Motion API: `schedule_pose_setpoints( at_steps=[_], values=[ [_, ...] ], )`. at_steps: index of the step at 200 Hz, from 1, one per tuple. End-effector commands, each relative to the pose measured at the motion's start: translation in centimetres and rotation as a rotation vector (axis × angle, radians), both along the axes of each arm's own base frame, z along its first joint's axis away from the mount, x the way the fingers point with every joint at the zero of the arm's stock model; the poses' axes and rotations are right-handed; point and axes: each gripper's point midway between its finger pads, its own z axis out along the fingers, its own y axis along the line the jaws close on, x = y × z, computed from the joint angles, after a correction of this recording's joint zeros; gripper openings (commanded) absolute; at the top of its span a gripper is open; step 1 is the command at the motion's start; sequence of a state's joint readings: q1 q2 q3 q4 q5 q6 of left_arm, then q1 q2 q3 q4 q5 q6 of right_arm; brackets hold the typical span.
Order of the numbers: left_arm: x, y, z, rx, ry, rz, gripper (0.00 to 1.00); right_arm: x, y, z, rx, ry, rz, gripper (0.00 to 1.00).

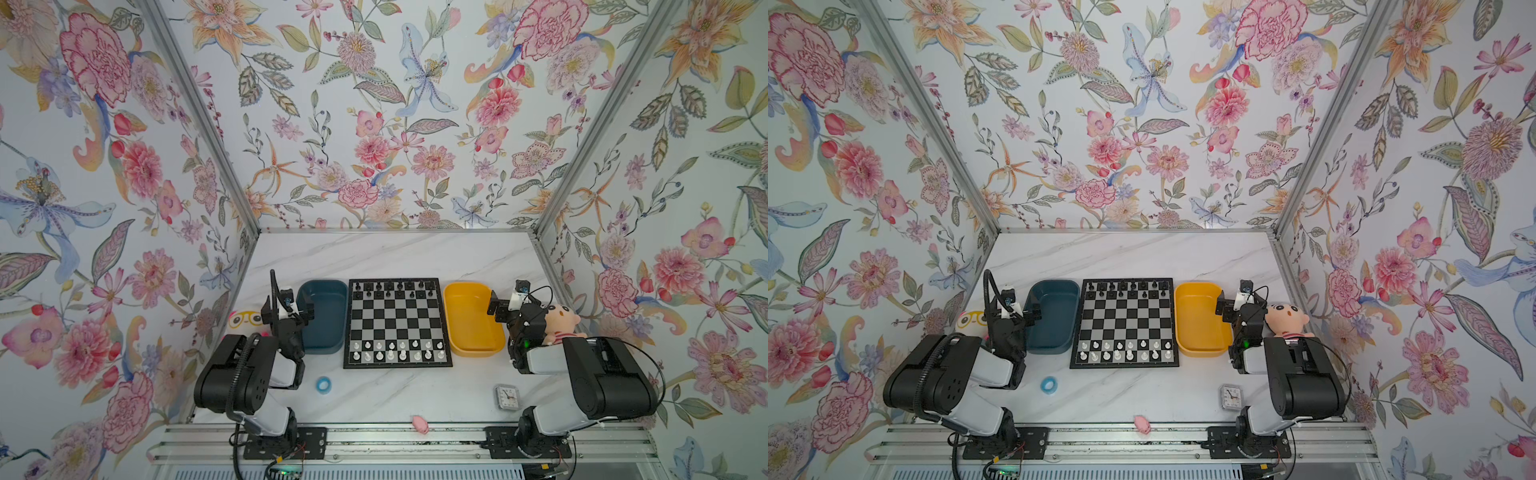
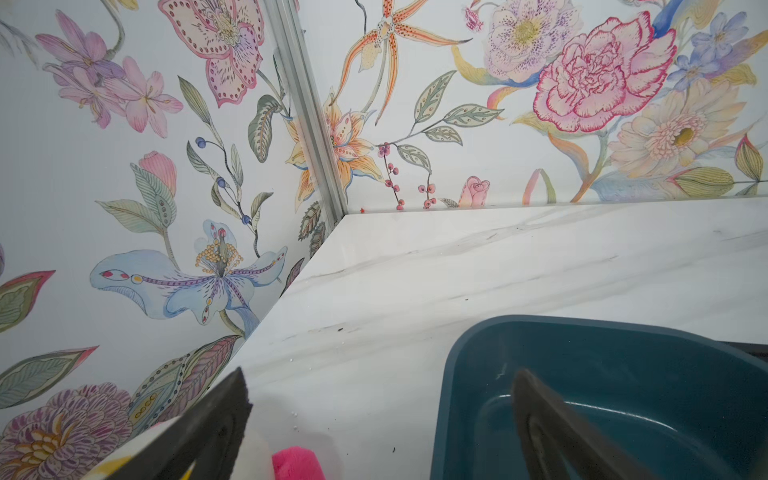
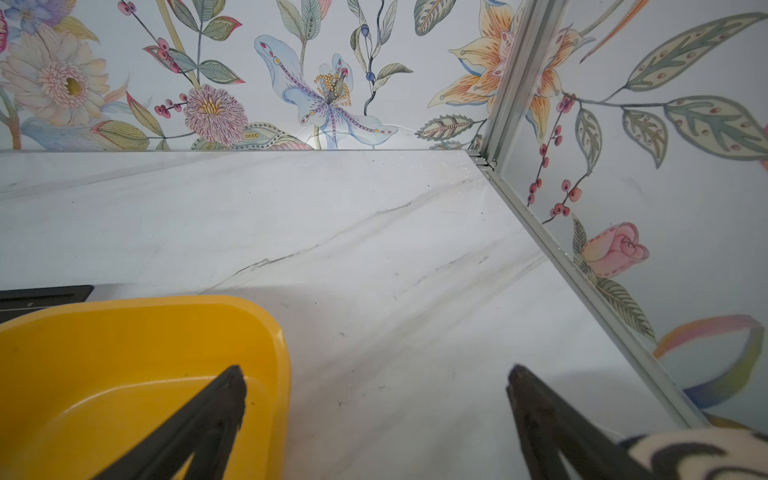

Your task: Set up the chess pieces on the board

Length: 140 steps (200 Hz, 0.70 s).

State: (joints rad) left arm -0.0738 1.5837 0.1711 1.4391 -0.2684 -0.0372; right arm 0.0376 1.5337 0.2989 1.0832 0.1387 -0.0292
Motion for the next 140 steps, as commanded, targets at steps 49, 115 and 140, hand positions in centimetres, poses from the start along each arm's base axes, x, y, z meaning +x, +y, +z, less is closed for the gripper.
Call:
schedule_pose_setpoints(
  at_steps=[49, 115, 140],
  values=[
    [0.11, 0.21, 0.21, -0.01, -0.007, 0.002, 0.99, -0.1, -0.02, -0.16, 0.015, -0.005, 0.001, 0.99],
    [0.08, 0.18, 0.23, -0.009, -0.007, 0.001, 0.99, 0.01, -0.05, -0.18, 0.016, -0.002, 0.0, 0.99],
    [0.08, 0.2, 0.2, -0.009, -0.006, 0.002, 0.99, 0.0, -0.02, -0.23, 0.017, 0.0, 0.002, 0.99]
  ],
)
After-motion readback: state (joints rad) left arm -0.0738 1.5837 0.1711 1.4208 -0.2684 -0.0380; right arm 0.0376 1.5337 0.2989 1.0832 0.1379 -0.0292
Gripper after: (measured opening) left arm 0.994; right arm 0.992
